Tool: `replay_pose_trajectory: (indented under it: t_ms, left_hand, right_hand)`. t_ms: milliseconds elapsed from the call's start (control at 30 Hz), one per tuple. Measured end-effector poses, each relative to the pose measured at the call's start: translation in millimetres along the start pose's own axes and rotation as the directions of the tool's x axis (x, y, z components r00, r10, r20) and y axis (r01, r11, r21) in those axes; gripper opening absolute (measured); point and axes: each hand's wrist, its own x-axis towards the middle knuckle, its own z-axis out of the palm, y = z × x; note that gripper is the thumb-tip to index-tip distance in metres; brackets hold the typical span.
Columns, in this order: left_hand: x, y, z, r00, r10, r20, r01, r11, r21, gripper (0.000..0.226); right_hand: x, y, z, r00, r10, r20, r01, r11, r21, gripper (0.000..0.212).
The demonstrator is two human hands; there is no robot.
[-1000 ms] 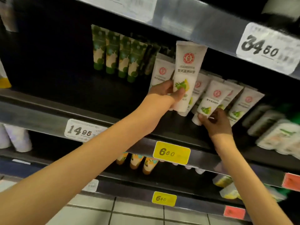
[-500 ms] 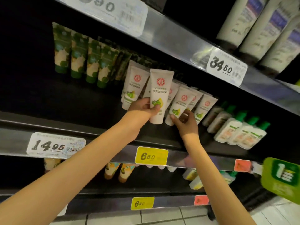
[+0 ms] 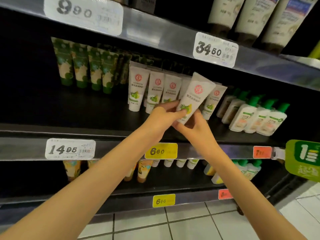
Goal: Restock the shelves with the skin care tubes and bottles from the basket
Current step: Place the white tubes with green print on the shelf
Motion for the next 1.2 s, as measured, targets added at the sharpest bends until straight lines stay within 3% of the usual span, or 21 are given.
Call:
replay_pose_trajectory:
  t_ms: [100,267,400,667,833,933,1000,1067,1133,1200]
  left_hand:
    - [-2,-3,4,1.0,0.003,0.018,-0.004,0.999,0.035,0.04]
    - [-1,1,3,0.999,-0.002,-0.045,0.003,1.0,0.008,0.036]
    - [0,2,1,0.998,0.004,-0.065,-0.005,1.0,-0.009,0.034]
    - [2,-7,-1,0.997,-0.011,-0.073,0.01,1.0,-0.018,0.032]
    - [5,-12,-9,0.994,-0.012,-0.109,0.015,1.0,0.027,0.031]
    - [4,-8,-12,0.989,0.019,-0.147,-0.01,0.998,0.06,0.031]
    - [-1,-2,-19,0.984,0.062,-0.166,-0.051,0.996,0.066,0.029]
    - [-18,6,-35,0.977,0.101,-0.186,-0.08,0.99,0.117,0.027]
    - [-49,16,-59,0.972,0.1,-0.213,-0.042,0.965,0.26,0.024]
    - [-87,28,-85,0.96,0.038,-0.279,0.085,0.905,0.416,0.024]
  right_hand:
    - [4,8,-16,0.996,0.049,-0.072,-0.049,0.999,0.0,0.046]
    - [31,36,-42,0.925,0.257,-0.281,-0.302,0.944,-0.131,0.047]
    - [48,50,-44,0.927,0.268,-0.261,-0.345,0.882,-0.321,0.048]
    - [54,56,-40,0.935,0.243,-0.256,-0.325,0.878,-0.352,0.055]
    - [40,49,-38,0.857,0.244,-0.454,-0.34,0.93,-0.14,0.049]
    - [15,31,-18,0.813,0.138,-0.566,-0.157,0.988,0.017,0.027]
    - [-2,13,2,0.853,0.037,-0.521,0.007,0.997,0.082,0.014]
    - [-14,-5,28,0.931,-0.046,-0.362,0.107,0.983,0.152,0.002]
    - [-25,-23,57,0.989,-0.06,-0.134,0.096,0.954,0.282,0.002]
    - [-34,-38,86,0.994,-0.086,0.063,0.057,0.932,0.358,0.007]
